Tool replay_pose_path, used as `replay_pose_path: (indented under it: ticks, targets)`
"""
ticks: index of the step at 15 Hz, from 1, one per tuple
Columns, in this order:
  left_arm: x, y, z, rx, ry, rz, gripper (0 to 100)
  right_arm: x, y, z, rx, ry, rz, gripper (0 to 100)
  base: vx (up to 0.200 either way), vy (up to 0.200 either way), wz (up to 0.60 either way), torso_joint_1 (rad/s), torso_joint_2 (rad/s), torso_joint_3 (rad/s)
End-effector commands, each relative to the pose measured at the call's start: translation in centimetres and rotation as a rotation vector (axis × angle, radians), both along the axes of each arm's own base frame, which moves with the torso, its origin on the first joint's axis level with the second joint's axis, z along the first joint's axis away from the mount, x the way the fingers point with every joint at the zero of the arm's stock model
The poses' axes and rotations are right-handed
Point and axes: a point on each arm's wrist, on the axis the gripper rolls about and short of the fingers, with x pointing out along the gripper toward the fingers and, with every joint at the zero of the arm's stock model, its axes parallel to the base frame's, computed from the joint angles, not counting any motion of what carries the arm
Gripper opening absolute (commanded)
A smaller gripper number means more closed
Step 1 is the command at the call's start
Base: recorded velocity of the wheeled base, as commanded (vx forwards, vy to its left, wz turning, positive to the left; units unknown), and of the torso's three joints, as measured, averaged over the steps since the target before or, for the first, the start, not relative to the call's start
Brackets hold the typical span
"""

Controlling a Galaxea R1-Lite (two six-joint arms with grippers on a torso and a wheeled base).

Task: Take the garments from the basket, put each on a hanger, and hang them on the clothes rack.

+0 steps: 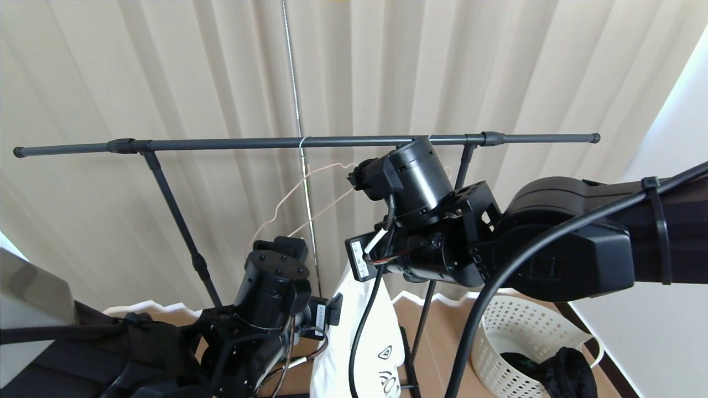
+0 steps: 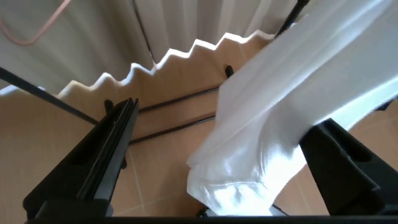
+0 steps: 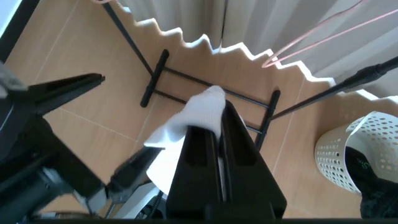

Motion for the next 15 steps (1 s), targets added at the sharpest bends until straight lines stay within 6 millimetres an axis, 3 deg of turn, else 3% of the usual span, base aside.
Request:
replay_pose_path:
  ticks: [1, 5, 11, 15]
  targets:
    - [0.5, 0.1, -0.5, 0.011, 0.011, 0.015, 100, -1.1, -1.3, 1.4, 0.024, -0.013, -0.004, 0, 0.000, 0.000, 0.00, 0.000, 0.00, 0.000]
    - [1.5, 0.1, -1.6, 0.017, 0.000, 0.027, 100, -3.7, -2.4, 2.5, 0.036, -0.020, 0.032, 0, 0.000, 0.000, 0.00, 0.000, 0.00, 0.000]
    - [2.4, 0.8, -1.4, 0.024, -0.019, 0.054, 100, -5.3, -4.7, 3.7, 0.049, -0.041, 0.021, 0, 0.000, 0.000, 0.00, 0.000, 0.00, 0.000]
    - [2.5, 0.8, -0.9, 0.022, -0.064, 0.050, 100, -4.9, -5.6, 2.8, 0.053, -0.059, -0.008, 0, 0.000, 0.000, 0.00, 0.000, 0.00, 0.000]
